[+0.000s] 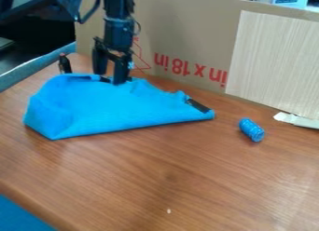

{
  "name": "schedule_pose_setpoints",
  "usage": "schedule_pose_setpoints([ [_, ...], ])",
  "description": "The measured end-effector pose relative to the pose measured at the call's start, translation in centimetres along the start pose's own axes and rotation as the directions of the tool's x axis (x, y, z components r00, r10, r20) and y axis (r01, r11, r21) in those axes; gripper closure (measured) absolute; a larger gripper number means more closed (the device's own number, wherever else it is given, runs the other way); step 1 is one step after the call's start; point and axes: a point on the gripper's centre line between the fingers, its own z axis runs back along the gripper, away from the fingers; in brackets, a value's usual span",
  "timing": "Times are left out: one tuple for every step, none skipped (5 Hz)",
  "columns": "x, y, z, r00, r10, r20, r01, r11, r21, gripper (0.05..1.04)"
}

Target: Unfold the cloth from the top left to the bottom right

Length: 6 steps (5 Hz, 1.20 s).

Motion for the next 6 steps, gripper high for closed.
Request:
schedule_pose_setpoints([
  [-0.1,-0.6,-0.1,1.0,-0.024,-0.001,0.024,0.999,0.025,0.083],
  [-0.6,-0.5,-0.8,0.999,-0.045,-0.019,0.046,0.998,0.043,0.116],
  [-0.8,-0.5,-1.1,0.996,-0.083,-0.035,0.084,0.995,0.046,0.379],
  [-1.0,-0.7,-1.1,0.992,-0.121,-0.044,0.123,0.992,0.028,0.676],
  [-1.2,-0.6,-1.1,0.987,-0.154,-0.049,0.155,0.988,0.014,0.893],
  [-1.7,-0.3,-0.4,0.985,-0.169,-0.032,0.168,0.986,-0.021,1.006],
])
